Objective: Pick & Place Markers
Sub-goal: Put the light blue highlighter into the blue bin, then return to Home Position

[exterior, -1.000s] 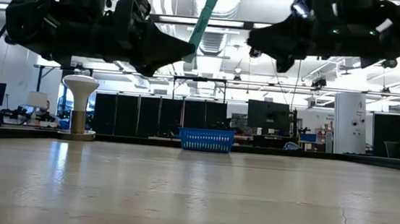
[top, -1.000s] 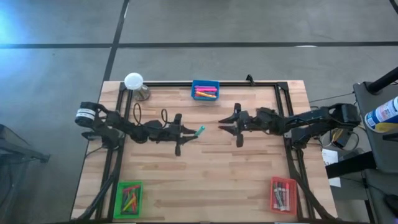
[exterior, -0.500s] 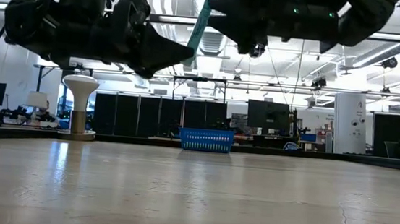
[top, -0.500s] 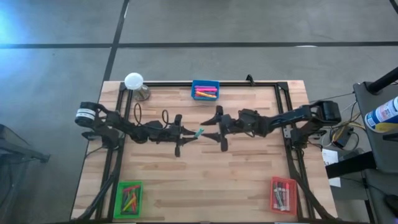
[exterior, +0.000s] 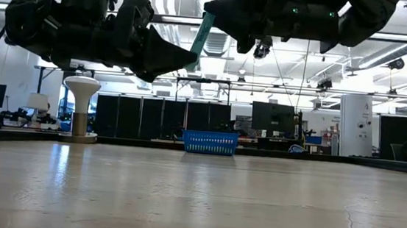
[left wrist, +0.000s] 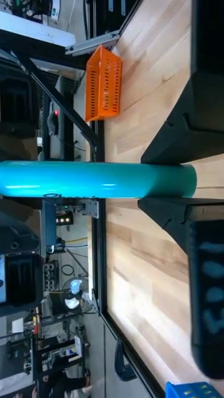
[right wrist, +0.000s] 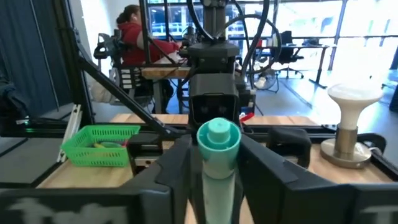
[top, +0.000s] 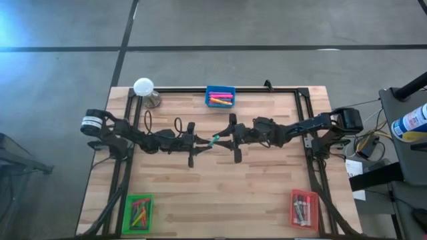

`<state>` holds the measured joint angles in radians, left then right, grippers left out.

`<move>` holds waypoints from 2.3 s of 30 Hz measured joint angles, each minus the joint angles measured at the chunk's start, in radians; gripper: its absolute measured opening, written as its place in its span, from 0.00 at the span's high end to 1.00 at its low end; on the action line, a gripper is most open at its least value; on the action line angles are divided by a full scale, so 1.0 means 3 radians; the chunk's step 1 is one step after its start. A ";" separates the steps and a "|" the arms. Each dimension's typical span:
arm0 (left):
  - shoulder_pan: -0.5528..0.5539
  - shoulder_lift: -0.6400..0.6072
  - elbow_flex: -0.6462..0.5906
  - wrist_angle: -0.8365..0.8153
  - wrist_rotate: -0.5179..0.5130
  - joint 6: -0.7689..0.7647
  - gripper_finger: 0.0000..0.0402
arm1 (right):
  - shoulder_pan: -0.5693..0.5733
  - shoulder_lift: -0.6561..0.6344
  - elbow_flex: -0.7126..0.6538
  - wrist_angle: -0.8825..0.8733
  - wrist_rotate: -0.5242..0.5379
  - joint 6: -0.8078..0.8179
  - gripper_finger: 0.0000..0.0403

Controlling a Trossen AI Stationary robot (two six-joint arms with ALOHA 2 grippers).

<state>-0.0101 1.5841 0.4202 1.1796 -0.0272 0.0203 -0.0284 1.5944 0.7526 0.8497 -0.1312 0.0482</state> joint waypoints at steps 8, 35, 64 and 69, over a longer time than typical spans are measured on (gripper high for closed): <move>0.0006 0.0000 0.0000 0.0001 -0.0106 -0.0061 0.83 | -0.0005 -0.0006 0.0001 -0.0001 0.0022 -0.0088 0.85; 0.0500 -0.0559 -0.0728 0.0017 -0.0342 -0.0219 0.79 | -0.0951 0.0014 0.1286 -0.2752 0.0733 -0.0715 0.84; 0.0535 -0.1197 -0.1147 0.0016 -0.0288 -0.0094 1.00 | -0.1644 0.2214 0.4053 -0.5365 0.0972 -0.1632 0.78; 0.0535 -0.1197 -0.1147 -0.0002 -0.0288 -0.0085 1.00 | -0.1644 0.2220 0.4072 -0.5367 0.0972 -0.1599 0.73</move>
<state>0.1505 1.2251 0.0761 1.1790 -0.1135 -0.0052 -0.5217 2.2604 1.9743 -0.7602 0.1604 -0.4313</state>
